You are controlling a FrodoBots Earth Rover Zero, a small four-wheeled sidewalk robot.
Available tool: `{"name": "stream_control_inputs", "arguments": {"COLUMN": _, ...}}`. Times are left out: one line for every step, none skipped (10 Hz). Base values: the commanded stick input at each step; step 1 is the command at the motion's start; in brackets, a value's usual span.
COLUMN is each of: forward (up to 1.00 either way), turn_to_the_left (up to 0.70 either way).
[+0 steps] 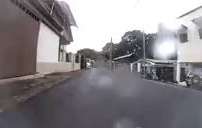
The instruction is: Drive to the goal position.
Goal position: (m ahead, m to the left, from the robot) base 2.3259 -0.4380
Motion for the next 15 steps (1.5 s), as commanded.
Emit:
{"name": "stream_control_inputs", "arguments": {"forward": 0.7, "turn_to_the_left": 0.0}}
{"name": "stream_control_inputs", "arguments": {"forward": 0.7, "turn_to_the_left": 0.0}}
{"name": "stream_control_inputs", "arguments": {"forward": 0.7, "turn_to_the_left": 0.0}}
{"name": "stream_control_inputs", "arguments": {"forward": 0.7, "turn_to_the_left": 0.0}}
{"name": "stream_control_inputs", "arguments": {"forward": 0.7, "turn_to_the_left": 0.0}}
{"name": "stream_control_inputs", "arguments": {"forward": 0.7, "turn_to_the_left": 0.0}}
{"name": "stream_control_inputs", "arguments": {"forward": 0.7, "turn_to_the_left": 0.0}}
{"name": "stream_control_inputs", "arguments": {"forward": 0.7, "turn_to_the_left": 0.0}}
{"name": "stream_control_inputs", "arguments": {"forward": 0.7, "turn_to_the_left": 0.0}}
{"name": "stream_control_inputs", "arguments": {"forward": 0.7, "turn_to_the_left": 0.0}}
{"name": "stream_control_inputs", "arguments": {"forward": 0.7, "turn_to_the_left": 0.0}}
{"name": "stream_control_inputs", "arguments": {"forward": 0.7, "turn_to_the_left": 0.0}}
{"name": "stream_control_inputs", "arguments": {"forward": 0.7, "turn_to_the_left": 0.0}}
{"name": "stream_control_inputs", "arguments": {"forward": 0.7, "turn_to_the_left": 0.0}}
{"name": "stream_control_inputs", "arguments": {"forward": 0.7, "turn_to_the_left": 0.0}}
